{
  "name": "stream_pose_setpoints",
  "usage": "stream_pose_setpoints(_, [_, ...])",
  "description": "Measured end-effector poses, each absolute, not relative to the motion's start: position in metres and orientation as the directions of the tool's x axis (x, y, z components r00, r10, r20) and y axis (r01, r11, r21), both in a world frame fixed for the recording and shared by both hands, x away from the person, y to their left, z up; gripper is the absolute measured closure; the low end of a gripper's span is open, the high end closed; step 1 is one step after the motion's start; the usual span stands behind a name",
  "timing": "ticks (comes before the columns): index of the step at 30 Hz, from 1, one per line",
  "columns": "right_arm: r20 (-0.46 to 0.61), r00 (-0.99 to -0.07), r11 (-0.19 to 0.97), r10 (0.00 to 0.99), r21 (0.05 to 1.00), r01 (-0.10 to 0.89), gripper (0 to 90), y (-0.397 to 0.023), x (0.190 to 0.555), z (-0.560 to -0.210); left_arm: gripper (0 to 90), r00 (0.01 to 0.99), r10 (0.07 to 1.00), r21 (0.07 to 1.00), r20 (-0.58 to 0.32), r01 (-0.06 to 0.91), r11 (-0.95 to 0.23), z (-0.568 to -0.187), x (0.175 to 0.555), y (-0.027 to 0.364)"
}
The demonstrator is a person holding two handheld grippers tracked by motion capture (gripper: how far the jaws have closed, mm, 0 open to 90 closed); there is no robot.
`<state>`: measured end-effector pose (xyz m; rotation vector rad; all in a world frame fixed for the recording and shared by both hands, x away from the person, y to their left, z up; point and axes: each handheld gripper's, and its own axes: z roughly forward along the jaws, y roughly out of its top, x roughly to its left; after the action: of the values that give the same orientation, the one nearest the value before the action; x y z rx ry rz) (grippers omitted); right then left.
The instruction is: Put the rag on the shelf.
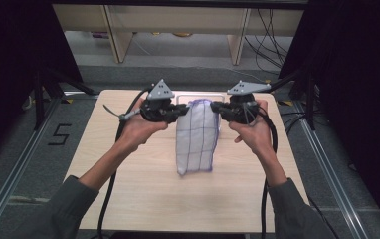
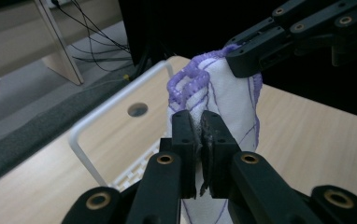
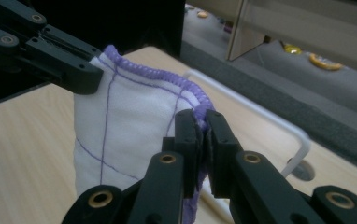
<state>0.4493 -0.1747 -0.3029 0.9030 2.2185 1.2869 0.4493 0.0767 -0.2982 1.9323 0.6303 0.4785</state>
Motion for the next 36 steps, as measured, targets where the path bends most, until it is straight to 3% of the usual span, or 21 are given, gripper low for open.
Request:
stream_pose_setpoints(9, [-0.045,-0.666,0.319,0.745,0.900,0.296,85.0,-0.177,0.487,-0.263,84.6,0.749,0.655,0.924,0.102,0.173,-0.342,-0.259,0.483,0.076])
stream_pose_setpoints(19, [-0.043,-0.631,0.308,0.775,0.897,0.317,85.0,-0.172,0.512,-0.246,84.9,0.719,0.693,0.933,0.059,0.207,-0.294,-0.256,0.511,0.073])
stream_pose_setpoints(36, [-0.032,-0.580,0.265,0.814,0.909,0.322,84.9,-0.169,0.548,-0.233,84.8,0.662,0.747,0.942,0.062,0.207,-0.262,-0.247,0.552,0.068])
